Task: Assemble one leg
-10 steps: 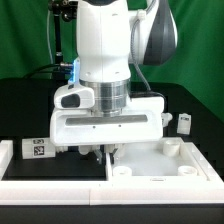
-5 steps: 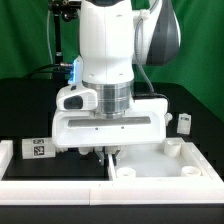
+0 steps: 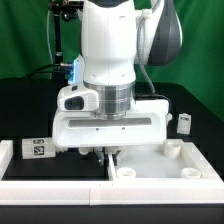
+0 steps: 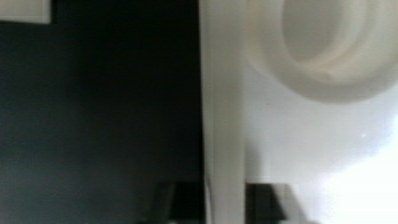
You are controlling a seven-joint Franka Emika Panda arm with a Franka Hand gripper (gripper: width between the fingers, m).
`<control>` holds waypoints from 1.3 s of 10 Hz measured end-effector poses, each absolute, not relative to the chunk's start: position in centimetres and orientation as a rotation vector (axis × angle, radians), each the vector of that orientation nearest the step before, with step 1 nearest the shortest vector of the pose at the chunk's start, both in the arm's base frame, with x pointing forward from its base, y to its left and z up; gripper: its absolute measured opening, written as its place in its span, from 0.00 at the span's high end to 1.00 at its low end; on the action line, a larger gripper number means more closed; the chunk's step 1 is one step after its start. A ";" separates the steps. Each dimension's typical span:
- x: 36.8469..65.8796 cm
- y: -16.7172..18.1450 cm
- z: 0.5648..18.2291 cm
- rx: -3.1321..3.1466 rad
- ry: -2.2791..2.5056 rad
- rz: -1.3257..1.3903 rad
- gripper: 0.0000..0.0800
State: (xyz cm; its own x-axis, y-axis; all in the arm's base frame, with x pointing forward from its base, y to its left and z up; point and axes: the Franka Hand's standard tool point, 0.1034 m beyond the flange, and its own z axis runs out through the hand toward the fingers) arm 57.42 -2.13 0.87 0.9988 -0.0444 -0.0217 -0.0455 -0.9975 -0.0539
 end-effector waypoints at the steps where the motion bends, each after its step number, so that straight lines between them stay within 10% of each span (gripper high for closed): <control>1: 57.4 -2.1 0.9 -3.086 0.069 0.032 0.70; 2: 57.4 -2.1 0.9 -3.086 0.069 0.031 0.47; 5: 56.6 -1.9 4.1 -3.028 0.179 0.092 0.21; 9: 56.5 1.8 9.0 -2.990 0.239 0.115 0.19; 13: 56.6 2.9 8.8 -2.995 0.229 0.087 0.19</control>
Offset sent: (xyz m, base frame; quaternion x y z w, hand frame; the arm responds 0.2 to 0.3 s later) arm -0.0297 0.0054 0.0419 0.0617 -0.0465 0.0455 0.9960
